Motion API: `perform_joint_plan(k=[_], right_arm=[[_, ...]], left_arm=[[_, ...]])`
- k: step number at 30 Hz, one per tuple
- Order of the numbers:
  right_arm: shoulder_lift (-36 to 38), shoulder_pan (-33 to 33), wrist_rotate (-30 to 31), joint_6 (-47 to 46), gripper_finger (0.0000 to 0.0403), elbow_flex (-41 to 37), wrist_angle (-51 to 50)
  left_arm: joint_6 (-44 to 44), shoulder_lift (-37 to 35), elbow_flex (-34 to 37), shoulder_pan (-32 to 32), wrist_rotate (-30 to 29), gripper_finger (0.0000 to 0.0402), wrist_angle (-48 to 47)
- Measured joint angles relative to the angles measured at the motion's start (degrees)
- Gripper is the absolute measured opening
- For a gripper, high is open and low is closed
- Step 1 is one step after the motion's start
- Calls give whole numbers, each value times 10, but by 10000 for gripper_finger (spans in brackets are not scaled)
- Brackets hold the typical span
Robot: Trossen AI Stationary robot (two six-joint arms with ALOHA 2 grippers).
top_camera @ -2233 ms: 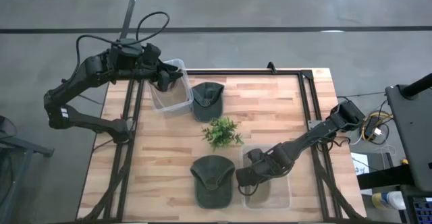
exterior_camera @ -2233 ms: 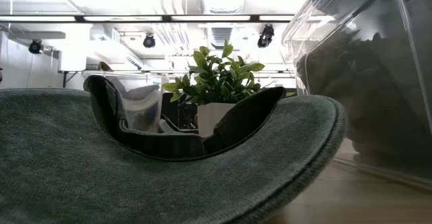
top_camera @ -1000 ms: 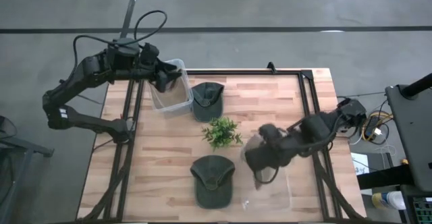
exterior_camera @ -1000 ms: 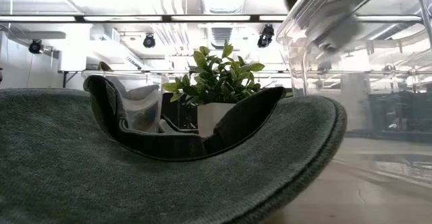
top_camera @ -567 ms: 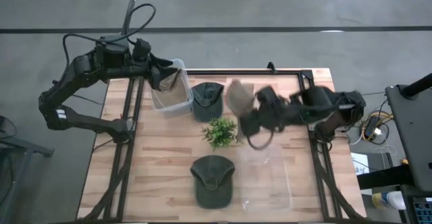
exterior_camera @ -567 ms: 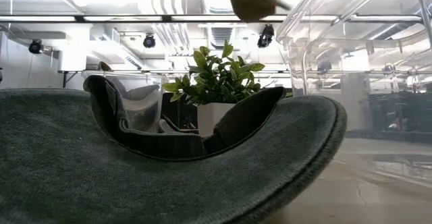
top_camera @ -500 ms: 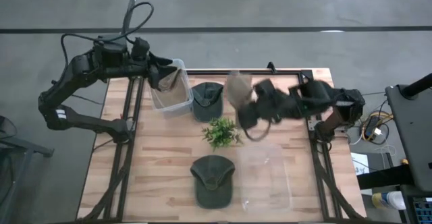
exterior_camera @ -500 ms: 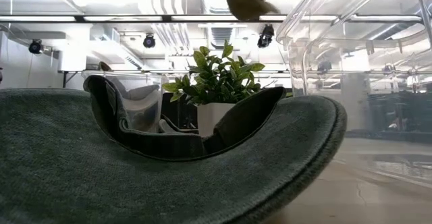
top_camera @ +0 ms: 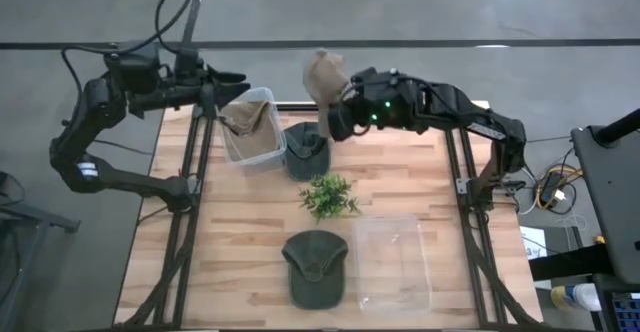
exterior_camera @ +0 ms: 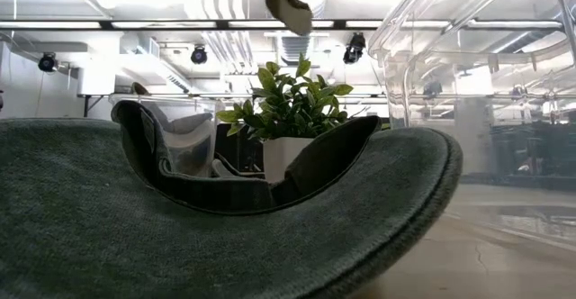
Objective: Pick & Place hat
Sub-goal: Put the brown cap from the bottom transparent bin into the top transparent bin
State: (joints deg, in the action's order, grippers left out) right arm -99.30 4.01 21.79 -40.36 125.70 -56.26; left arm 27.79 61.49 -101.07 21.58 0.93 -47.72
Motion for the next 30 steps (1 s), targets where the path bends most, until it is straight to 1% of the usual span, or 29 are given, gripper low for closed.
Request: perform_joint_plan(k=[2, 4, 10, 13, 16, 19, 22, 26, 30], right_arm=[[-2, 5, 5, 12, 11, 0, 49], [-2, 14, 4, 18, 11, 0, 91], [-1, 47, 2, 2, 11, 0, 145], [-1, 54, -23, -5, 12, 0, 188], [-1, 57, -39, -12, 12, 0, 230], [-1, 59, -39, -19, 12, 0, 248], [-1, 61, -39, -28, 12, 2, 266], [-1, 61, -41, -30, 12, 3, 298], [-1, 64, -41, -35, 12, 3, 313]], left_arm=[[1, 1, 2, 0, 0, 218, -4], [-29, 4, 4, -7, -1, 218, -4], [-153, 24, 10, -26, -7, 218, -3], [-254, 38, 10, -35, -14, 218, 2], [-340, 56, 10, -45, -48, 218, 14], [-393, 74, 10, -50, -90, 218, 21], [-431, 86, 10, -50, -109, 218, 41], [-456, 101, 10, -50, -154, 218, 58], [-465, 109, 10, -50, -165, 218, 70]])
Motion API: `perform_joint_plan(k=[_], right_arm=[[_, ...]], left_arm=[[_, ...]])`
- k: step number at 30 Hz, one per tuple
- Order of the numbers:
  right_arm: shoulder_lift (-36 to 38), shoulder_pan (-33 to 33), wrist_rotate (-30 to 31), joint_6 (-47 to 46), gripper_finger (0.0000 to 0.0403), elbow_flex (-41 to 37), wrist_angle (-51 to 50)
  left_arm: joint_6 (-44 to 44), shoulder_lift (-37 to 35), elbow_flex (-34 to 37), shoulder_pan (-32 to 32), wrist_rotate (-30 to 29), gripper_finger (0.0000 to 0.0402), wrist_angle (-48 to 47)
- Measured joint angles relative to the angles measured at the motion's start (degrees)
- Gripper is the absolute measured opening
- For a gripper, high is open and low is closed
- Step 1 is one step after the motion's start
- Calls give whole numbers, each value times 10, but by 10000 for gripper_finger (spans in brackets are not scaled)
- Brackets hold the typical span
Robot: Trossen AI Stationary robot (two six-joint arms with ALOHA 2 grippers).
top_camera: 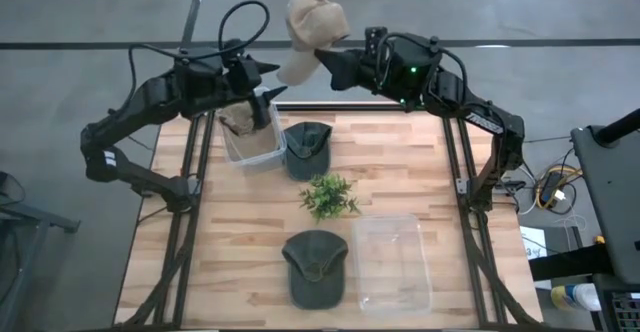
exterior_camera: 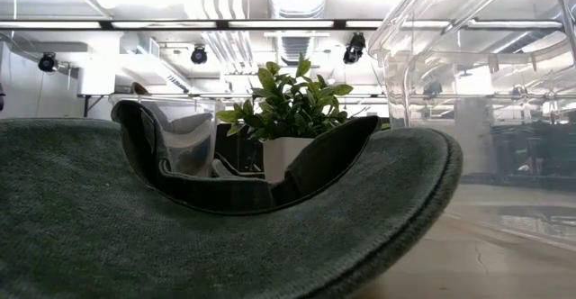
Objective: Pick & Place hat
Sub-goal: Put the brown cap from the bottom transparent bin into the top transparent bin
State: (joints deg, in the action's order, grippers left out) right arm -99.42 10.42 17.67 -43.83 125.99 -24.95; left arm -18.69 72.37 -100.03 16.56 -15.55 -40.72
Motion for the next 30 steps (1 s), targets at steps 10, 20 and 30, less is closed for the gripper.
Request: perform_joint_plan(k=[10, 20, 30], right_arm=[[0, 2, -2, -25, 12, 0, 2], [1, 2, -11, -29, 13, 1, 9], [0, -2, -61, 47, 100, 1, 36]], left_arm=[[-1, 9, 0, -2, -92, 168, 23], [83, 10, 0, -1, -44, 13, 39], [152, 7, -1, 1, -51, 6, 73]])
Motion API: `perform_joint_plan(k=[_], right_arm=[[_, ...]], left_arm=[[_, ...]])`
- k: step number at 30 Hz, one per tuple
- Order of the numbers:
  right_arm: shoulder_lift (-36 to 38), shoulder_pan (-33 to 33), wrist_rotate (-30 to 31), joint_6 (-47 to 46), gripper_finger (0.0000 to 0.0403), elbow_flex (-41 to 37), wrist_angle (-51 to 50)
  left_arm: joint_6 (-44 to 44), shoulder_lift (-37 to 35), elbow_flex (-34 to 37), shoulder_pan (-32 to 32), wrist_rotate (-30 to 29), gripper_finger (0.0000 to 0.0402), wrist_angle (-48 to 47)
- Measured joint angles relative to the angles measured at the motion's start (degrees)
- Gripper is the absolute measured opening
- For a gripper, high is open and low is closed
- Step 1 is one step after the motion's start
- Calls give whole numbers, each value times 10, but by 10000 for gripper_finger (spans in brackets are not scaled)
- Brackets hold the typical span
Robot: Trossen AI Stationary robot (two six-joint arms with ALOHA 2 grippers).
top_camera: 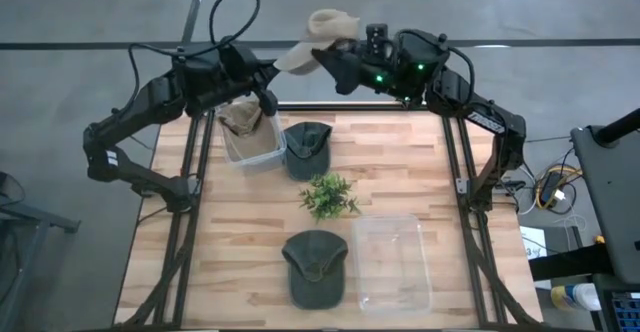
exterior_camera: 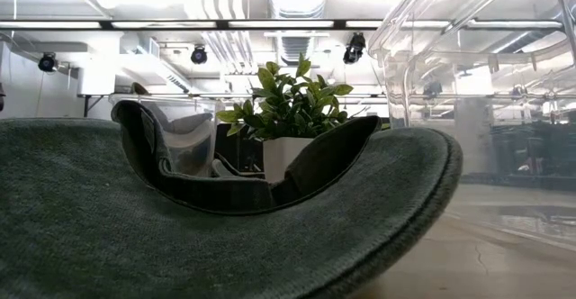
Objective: Pick & Place hat
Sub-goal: Put the brown cap from the bottom transparent bin into the top transparent bin
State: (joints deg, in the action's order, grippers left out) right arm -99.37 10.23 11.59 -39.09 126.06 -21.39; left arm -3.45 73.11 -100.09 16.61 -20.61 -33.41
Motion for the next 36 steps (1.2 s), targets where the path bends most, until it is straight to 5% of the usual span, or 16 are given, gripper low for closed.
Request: perform_joint_plan(k=[7, 13, 24, 31, 36], right_arm=[[-1, -4, -44, 9, 236, -1, 5], [-1, -21, -98, 42, 292, -1, 6], [31, -37, -121, 185, 303, 10, 2], [80, -33, -94, 266, 293, 11, -75], [101, -33, -54, 307, 286, 11, -98]], left_arm=[[27, -13, -3, 9, -9, 5, 93], [92, -26, -14, 31, -10, 5, 110], [320, -60, -9, 48, -46, 5, 66], [501, -62, -8, 42, -75, 5, -44], [606, -65, -8, 32, -151, 5, -180]])
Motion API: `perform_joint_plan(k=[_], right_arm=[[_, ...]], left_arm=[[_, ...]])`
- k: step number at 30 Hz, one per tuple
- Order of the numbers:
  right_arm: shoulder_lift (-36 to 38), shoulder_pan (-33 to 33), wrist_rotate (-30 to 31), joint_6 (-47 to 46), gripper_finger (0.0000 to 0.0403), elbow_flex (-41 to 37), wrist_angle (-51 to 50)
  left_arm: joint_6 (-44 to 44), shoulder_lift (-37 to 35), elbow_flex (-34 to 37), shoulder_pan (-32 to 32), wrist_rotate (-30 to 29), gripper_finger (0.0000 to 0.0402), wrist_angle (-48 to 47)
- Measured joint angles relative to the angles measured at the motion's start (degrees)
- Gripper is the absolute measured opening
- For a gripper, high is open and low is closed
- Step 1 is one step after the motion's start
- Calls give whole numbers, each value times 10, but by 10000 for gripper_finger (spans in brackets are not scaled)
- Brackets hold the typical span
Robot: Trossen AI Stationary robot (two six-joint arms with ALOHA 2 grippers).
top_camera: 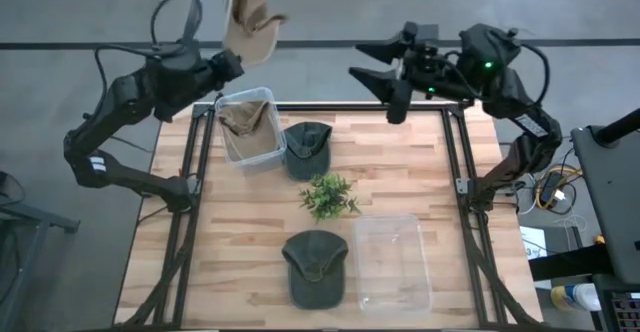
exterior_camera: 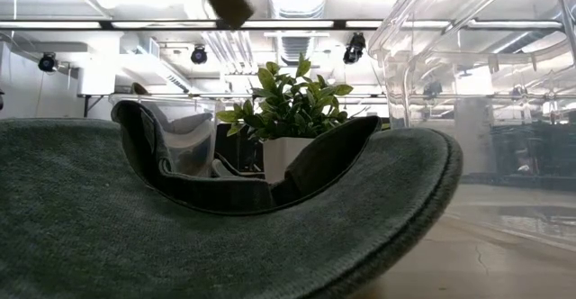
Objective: Pick & Place hat
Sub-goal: Put the brown cap from the bottom transparent bin into the top transparent bin
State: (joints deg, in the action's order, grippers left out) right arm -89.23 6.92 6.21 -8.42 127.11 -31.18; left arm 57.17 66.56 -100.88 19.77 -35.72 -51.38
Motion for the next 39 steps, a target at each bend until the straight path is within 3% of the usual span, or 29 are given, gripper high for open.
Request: perform_joint_plan(k=[3, 8, 15, 22, 28, 32, 39], right_arm=[[8, 0, 46, 16, 283, 0, -19], [14, 0, 115, 46, 280, 0, -34], [19, 2, 120, 74, 285, 0, -33], [11, 2, 120, 87, 280, 0, -35], [10, 2, 120, 94, 276, 0, -48], [10, 2, 120, 102, 278, 0, -58], [10, 2, 120, 103, 274, 0, -63]], left_arm=[[75, -2, 0, -7, -28, 5, -81], [190, -1, 1, -26, -28, 5, -208], [313, 2, 23, -41, -27, 5, -308], [371, 4, 133, -61, 44, 5, -276], [448, -6, 241, -82, 51, 5, -262], [451, -11, 312, -88, 67, 8, -157], [437, -12, 411, -91, 168, 32, 15]])
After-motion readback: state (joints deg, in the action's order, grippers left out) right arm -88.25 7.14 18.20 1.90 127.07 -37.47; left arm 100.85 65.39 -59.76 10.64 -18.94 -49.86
